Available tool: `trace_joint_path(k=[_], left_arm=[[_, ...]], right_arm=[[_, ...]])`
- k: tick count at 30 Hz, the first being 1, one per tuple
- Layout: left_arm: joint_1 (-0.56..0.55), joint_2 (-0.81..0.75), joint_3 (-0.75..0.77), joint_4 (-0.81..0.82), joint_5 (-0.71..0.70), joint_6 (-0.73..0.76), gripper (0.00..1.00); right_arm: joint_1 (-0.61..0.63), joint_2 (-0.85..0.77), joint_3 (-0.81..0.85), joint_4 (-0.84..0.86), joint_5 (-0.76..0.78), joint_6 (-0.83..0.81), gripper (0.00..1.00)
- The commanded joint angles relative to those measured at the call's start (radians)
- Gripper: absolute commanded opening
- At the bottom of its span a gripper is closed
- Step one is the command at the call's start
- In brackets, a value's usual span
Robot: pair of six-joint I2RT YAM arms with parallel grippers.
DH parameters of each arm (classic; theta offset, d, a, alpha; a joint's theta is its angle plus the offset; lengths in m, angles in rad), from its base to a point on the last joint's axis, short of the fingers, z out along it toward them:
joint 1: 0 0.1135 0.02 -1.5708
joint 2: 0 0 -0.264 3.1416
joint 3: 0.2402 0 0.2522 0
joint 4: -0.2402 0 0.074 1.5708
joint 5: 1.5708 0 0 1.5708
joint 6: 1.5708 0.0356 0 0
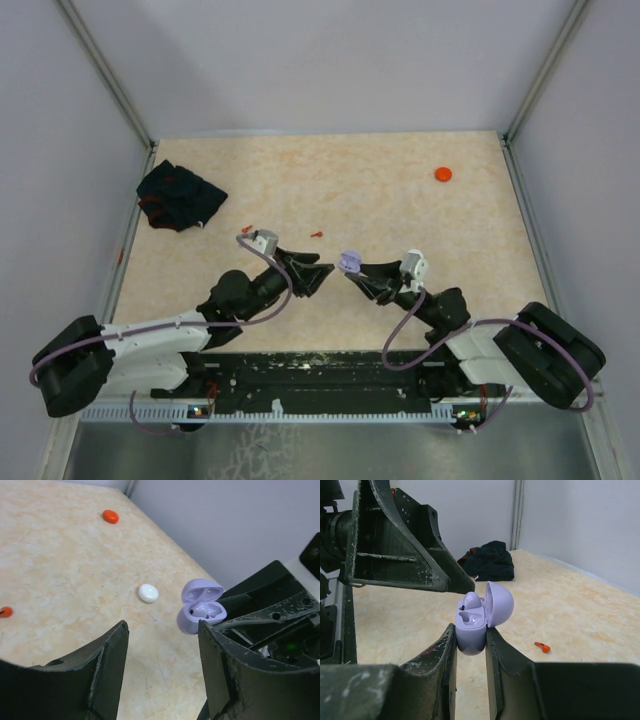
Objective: Insert the wireless bluetooth earbuds into the charging case
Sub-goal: Place the earbud in the charging case, then move the earbud to the center of the board.
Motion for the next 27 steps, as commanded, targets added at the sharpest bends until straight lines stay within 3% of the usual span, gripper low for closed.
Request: trace_joint_path(k=[1, 7, 11, 19, 27], left_arm=[[-0.003, -0.087, 0.070, -0.331, -0.162, 0.031, 0.64], [0.033, -0.138, 0.184, -0.812, -0.392, 0.017, 0.67], [0.166, -0.145, 0.211, -0.996, -0.375, -0.012, 0.67], [0.473, -0.085, 0.221, -1.055, -0.307, 0.036, 0.65], [0.665, 0.174, 0.332, -0.973, -0.145, 0.113, 0.63]], right_arm=[[0.002, -0.002, 0.015, 0.166, 0.003, 0.012, 0.00], [0.003, 0.018, 0.019, 0.166, 0.000, 0.013, 0.00], [0.002, 0.025, 0.022, 0.166, -0.001, 0.013, 0.00], [0.003, 0.041, 0.027, 0.165, -0.008, 0.018, 0.00], [0.002, 0.053, 0.031, 0.165, -0.005, 0.016, 0.00]])
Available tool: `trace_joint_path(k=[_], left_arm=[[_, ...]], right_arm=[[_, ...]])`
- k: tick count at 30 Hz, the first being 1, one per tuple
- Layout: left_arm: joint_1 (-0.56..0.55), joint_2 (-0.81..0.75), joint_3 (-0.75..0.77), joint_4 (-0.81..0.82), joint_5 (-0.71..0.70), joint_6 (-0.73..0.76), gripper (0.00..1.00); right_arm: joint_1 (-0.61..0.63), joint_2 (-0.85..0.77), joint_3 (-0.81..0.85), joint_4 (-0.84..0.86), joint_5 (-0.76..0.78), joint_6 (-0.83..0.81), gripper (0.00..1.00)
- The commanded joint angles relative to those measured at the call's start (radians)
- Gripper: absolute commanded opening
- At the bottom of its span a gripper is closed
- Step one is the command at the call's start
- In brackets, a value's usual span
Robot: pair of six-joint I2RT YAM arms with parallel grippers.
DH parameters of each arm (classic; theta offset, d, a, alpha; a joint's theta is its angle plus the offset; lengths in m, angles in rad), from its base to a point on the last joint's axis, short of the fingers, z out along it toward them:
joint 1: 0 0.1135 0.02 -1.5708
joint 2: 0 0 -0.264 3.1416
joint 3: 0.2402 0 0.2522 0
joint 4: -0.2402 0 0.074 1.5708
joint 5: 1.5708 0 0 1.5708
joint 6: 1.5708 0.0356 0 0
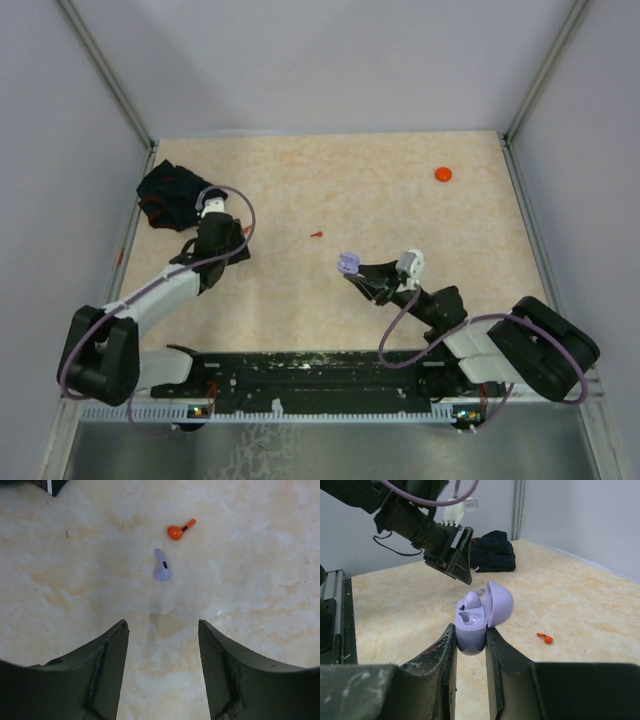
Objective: Insert the wireless bluetooth earbuds into the charging case
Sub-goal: Move the earbud to the center of the board.
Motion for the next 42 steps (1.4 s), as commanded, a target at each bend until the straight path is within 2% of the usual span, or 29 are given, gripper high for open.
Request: trace_joint_path(k=[1, 12, 27, 31, 35, 42], left_arm=[[0.068, 0.136, 0.096, 0.034, 0.113, 0.056, 0.62], [0.133, 0.368, 0.266, -0.005, 0.159, 0.120, 0.46], [0.138, 0.513, 0.360, -0.080, 0.149, 0.164, 0.41], [0.138, 0.542, 0.385, -0.107, 0.153, 0.176, 0.38], [0.135, 0.549, 0.396, -0.151, 0.201, 0.177, 0.29], [0.115, 0.501, 0.352, -0.193, 0.301, 0.170, 0.22]], right_arm=[[0.003, 0.007, 0.027, 0.164, -0.003, 0.013, 0.00], [0.002, 0.018, 0.027, 0.165, -0.002, 0.008, 0.00], [0.002, 0.016, 0.030, 0.164, -0.014, 0.010, 0.00], [0.002, 0.015, 0.029, 0.164, -0.015, 0.010, 0.00], [0.002, 0.016, 0.030, 0.164, -0.014, 0.010, 0.00], [0.002, 0.014, 0.030, 0.165, -0.016, 0.012, 0.00]])
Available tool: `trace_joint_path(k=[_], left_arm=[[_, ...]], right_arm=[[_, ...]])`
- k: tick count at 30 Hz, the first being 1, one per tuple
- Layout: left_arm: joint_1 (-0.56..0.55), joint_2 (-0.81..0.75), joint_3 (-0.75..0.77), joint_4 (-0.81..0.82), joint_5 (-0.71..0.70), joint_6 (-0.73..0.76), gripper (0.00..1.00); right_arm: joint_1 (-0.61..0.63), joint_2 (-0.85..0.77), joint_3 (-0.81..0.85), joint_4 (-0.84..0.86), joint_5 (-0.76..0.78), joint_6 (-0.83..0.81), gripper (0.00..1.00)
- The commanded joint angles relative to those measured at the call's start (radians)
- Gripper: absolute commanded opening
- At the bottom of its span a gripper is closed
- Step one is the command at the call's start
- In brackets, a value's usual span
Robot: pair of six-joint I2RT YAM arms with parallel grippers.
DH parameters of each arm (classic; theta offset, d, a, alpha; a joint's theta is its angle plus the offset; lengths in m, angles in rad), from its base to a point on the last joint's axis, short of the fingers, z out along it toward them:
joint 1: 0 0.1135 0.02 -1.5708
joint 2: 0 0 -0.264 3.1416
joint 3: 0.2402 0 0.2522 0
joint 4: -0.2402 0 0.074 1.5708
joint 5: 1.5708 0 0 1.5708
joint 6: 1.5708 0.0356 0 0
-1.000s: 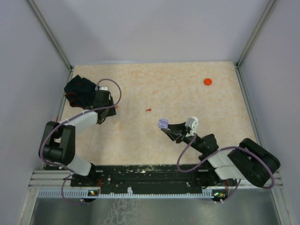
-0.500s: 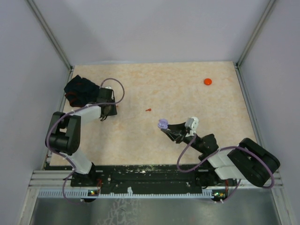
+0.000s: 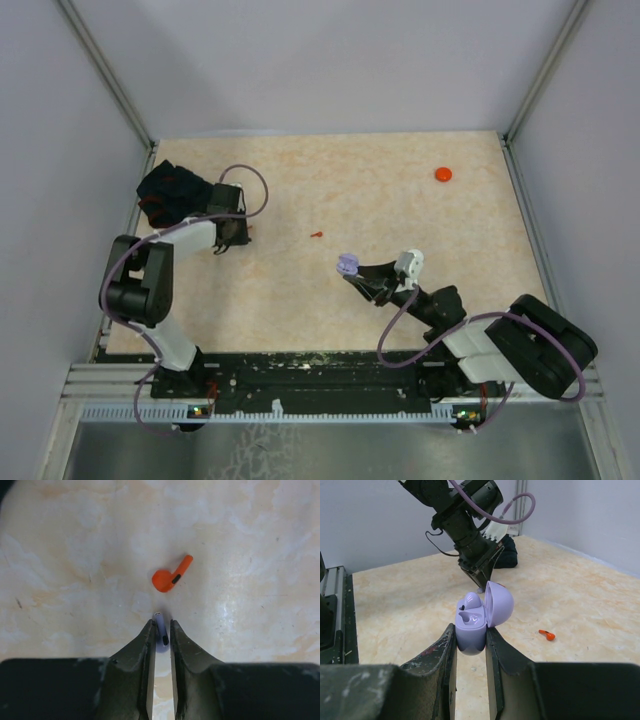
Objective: Insert the wireless bluetooth earbuds into the charging case
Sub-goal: Move the earbud to the center of the board.
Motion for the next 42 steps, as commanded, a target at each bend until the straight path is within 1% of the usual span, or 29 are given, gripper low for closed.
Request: trace_joint_path(k=[1, 4, 8, 14, 18, 20, 22, 27, 29, 38, 42], left_arm=[[-0.021, -0.032, -0.034, -0.085, 0.110, 0.003, 0.20], [-0.061, -0.055, -0.044, -0.089, 0.159, 0.014, 0.16], [-0.140, -0.055, -0.032, -0.101, 0.189, 0.049, 0.15], [-0.273, 0.011, 0.026, -0.144, 0.229, 0.130, 0.15], [-0.332, 0.054, 0.050, -0.170, 0.241, 0.160, 0.16], [-0.353, 0.064, 0.059, -0.186, 0.218, 0.154, 0.20], [-0.367, 0.067, 0.064, -0.209, 0.179, 0.145, 0.26], [-0.387, 0.041, 0.050, -0.246, 0.072, 0.116, 0.38], [-0.389, 0.029, 0.041, -0.245, 0.045, 0.109, 0.41], [-0.390, 0.020, 0.035, -0.285, -0.059, 0.092, 0.43], [-0.389, 0.007, 0.029, -0.306, -0.083, 0.088, 0.43]], right_arm=[[0.002, -0.003, 0.029, 0.164, -0.008, 0.013, 0.00], [0.003, -0.005, 0.028, 0.165, -0.007, 0.012, 0.00], [0.002, -0.010, 0.026, 0.164, -0.001, 0.012, 0.00], [0.002, -0.017, 0.023, 0.164, 0.006, 0.012, 0.00], [0.003, -0.019, 0.022, 0.165, 0.011, 0.010, 0.00], [0.003, -0.015, 0.022, 0.164, 0.012, 0.009, 0.00], [0.003, -0.014, 0.023, 0.165, 0.010, 0.011, 0.00], [0.003, -0.012, 0.024, 0.165, 0.009, 0.014, 0.00], [0.002, -0.011, 0.025, 0.165, 0.005, 0.016, 0.00], [0.002, -0.010, 0.024, 0.165, 0.006, 0.014, 0.00], [0.003, -0.011, 0.024, 0.165, 0.006, 0.015, 0.00]])
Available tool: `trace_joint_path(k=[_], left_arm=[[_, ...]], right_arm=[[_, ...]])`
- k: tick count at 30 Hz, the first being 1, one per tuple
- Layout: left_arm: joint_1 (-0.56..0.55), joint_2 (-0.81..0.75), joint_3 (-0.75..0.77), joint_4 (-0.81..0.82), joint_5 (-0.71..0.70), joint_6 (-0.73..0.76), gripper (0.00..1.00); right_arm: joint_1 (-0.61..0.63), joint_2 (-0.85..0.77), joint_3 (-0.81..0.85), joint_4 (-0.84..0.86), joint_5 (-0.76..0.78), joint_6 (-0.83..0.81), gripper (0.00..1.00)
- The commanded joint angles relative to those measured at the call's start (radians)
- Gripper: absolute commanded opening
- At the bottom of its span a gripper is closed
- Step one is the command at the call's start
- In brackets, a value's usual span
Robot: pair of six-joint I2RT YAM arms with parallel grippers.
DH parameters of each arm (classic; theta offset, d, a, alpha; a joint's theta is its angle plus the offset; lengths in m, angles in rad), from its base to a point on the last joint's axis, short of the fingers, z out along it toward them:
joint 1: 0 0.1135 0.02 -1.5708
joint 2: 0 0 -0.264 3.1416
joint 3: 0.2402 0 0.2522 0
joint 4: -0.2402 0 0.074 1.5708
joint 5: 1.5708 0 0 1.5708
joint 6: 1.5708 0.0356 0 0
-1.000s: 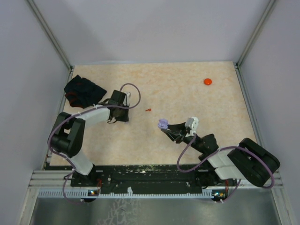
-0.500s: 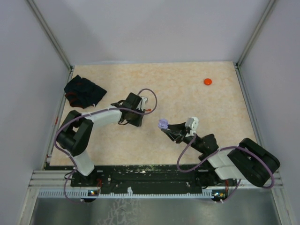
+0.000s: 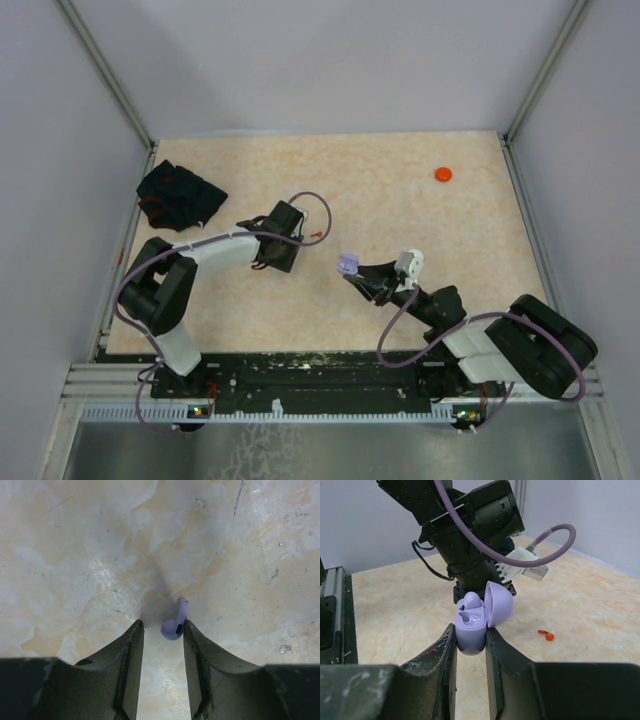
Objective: Insert the wireless bluetooth earbuds into the charging case
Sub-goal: Move the earbud to the center of the board.
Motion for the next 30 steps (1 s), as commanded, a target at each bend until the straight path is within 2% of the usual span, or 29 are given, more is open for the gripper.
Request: trace_joint_path(k=[1, 19, 24, 30], left_arm=[[0.003, -0.016, -0.040, -0.098, -0.063, -0.011, 0.43], [0.010, -0.060, -0.064, -0.158, -0.228, -0.070, 0.48], [0.010, -0.092, -0.056, -0.171, -0.207, -0.098, 0.48], [0.010, -0.207, -0.063, -0.186, -0.156, -0.165, 0.52]], right_arm=[[0.002, -0.010, 0.024, 0.164, 0.002, 0.014, 0.00], [0.002, -0.017, 0.022, 0.164, 0.005, 0.015, 0.00], [0.002, -0.018, 0.022, 0.165, 0.007, 0.012, 0.00], [0.002, -0.018, 0.022, 0.165, 0.006, 0.014, 0.00]])
